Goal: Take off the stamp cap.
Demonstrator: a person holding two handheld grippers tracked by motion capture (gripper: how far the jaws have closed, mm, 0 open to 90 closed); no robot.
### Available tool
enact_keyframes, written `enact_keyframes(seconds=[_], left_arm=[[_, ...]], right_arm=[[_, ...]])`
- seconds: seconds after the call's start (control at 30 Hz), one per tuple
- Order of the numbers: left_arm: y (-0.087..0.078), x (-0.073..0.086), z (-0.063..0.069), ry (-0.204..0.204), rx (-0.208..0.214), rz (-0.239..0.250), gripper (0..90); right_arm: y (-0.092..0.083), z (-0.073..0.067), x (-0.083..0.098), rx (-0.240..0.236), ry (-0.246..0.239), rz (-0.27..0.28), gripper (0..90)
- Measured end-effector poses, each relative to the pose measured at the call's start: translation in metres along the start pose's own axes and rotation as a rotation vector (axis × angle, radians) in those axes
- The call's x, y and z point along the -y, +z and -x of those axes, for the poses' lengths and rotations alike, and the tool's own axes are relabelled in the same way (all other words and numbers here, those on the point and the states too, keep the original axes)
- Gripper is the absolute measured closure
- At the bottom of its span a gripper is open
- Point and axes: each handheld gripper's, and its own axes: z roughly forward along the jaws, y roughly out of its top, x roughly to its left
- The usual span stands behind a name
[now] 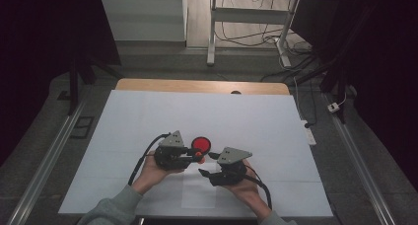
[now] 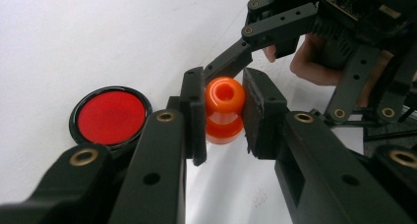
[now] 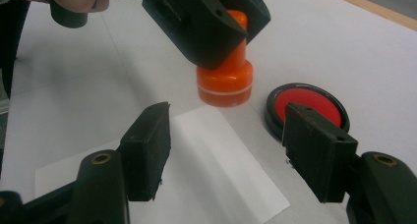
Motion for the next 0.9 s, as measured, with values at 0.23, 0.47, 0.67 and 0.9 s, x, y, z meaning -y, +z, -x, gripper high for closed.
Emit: enact_keyframes(seconds=[0.23,0.47,0.67,0.9], left_arm=[[-0.0002,0.0001,-0.0003,0.0,0.0,-0.001,72.4],[0.0001,0.0,-0.0001,-0.001,0.003,0.001,72.4],[0.0008,0.0001,-0.0004,-0.003,0.002,-0.001,72.4],[0.0006,-0.0001,0.0002,0.0,0.004,-0.001,72.4]], right_arm=[[0.0015,-0.0004,-0.0022,0.001,-0.002,-0.006,34.6],[0.0042,-0.0024,-0.0042,-0.001,-0.001,-0.001,37.8],[0.0056,-0.0022,-0.0055,0.008,0.0,-0.004,39.0],[0.0089,-0.0028,-0.0064,0.012,0.009,-0.007,40.8]])
